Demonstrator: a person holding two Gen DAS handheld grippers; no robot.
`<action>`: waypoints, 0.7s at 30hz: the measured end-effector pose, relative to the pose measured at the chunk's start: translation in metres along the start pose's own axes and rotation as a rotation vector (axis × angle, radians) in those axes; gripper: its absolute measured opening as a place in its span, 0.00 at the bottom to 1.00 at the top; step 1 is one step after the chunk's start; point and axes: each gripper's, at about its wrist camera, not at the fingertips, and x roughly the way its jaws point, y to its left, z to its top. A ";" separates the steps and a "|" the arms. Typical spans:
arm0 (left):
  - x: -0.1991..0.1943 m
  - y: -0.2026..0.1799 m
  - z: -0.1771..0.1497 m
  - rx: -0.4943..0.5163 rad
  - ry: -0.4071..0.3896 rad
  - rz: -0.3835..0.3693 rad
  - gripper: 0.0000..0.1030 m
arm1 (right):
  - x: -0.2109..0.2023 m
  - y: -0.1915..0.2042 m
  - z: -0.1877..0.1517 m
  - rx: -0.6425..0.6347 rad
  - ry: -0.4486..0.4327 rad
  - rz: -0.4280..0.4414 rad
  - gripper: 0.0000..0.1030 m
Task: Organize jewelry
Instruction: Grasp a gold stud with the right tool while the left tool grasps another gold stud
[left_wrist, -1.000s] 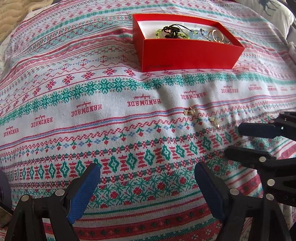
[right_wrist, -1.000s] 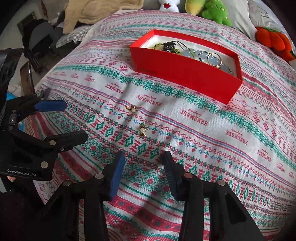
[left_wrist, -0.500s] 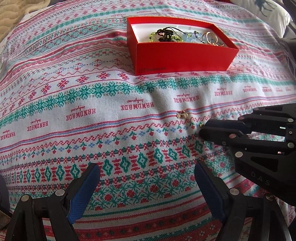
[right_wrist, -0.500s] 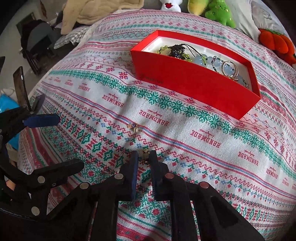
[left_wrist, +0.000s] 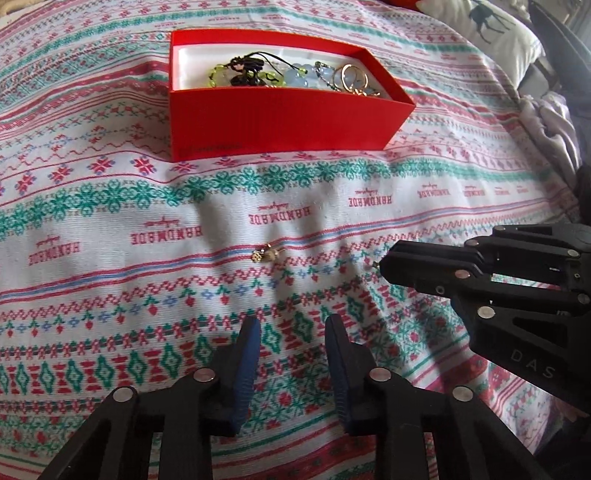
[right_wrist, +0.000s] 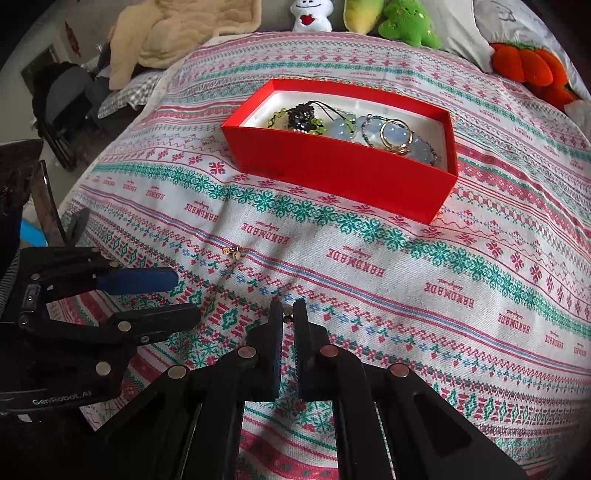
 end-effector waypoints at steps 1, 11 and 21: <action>0.005 0.000 0.001 -0.010 0.009 0.000 0.25 | -0.002 -0.003 -0.002 0.007 0.000 0.000 0.05; 0.027 -0.006 0.014 0.001 -0.054 0.073 0.21 | -0.022 -0.021 -0.012 0.024 -0.015 0.022 0.05; 0.044 -0.024 0.033 0.046 -0.080 0.163 0.21 | -0.032 -0.032 -0.008 0.049 -0.031 0.033 0.05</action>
